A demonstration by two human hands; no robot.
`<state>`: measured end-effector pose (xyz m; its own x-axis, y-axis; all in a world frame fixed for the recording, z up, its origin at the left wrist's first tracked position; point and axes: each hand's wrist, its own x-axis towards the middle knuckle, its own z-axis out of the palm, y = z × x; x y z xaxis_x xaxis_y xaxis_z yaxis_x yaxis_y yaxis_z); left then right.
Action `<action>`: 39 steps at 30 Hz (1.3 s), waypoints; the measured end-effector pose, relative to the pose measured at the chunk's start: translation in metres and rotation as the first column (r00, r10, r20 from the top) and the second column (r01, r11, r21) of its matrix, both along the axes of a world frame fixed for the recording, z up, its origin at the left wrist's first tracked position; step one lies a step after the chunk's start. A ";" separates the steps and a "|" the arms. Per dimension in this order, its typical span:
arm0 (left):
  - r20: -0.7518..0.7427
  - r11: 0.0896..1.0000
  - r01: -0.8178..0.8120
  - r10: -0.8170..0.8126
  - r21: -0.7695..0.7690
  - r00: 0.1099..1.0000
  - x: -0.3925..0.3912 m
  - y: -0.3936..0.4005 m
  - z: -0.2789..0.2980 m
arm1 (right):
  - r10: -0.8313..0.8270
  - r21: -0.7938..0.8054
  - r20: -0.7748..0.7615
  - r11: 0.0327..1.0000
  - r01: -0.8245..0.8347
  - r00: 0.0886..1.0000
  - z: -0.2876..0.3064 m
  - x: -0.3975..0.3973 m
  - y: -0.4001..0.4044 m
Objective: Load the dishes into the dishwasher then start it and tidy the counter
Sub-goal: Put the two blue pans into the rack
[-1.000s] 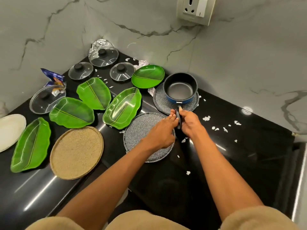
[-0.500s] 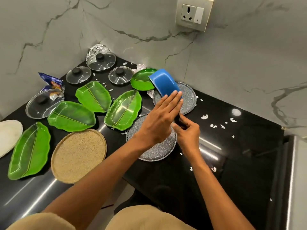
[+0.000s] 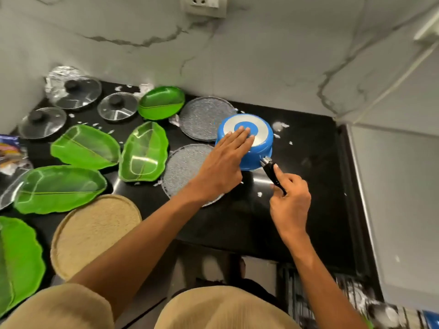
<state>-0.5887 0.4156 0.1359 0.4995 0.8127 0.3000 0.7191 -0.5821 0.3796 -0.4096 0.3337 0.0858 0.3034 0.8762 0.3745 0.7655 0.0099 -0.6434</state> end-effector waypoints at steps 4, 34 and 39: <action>0.043 0.975 0.217 -0.216 -0.047 0.976 0.027 -0.028 -0.010 | -0.129 -0.008 0.018 0.992 0.130 0.991 -0.007 0.021 -0.064; 0.120 0.318 0.918 -0.928 -0.237 0.352 0.401 -0.394 -0.082 | -0.887 -0.089 0.160 0.425 0.901 0.434 -0.070 0.201 -0.560; 0.142 0.296 0.887 -0.921 -0.355 0.363 0.445 -0.434 -0.105 | -0.889 -0.182 0.126 0.416 0.891 0.441 -0.085 0.243 -0.602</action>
<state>-0.1433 -0.0182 0.0313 0.9879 -0.1434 0.0597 -0.1469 -0.7376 0.6590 -0.1664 -0.2680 0.0010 0.9553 0.1671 0.2437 0.2759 -0.8001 -0.5326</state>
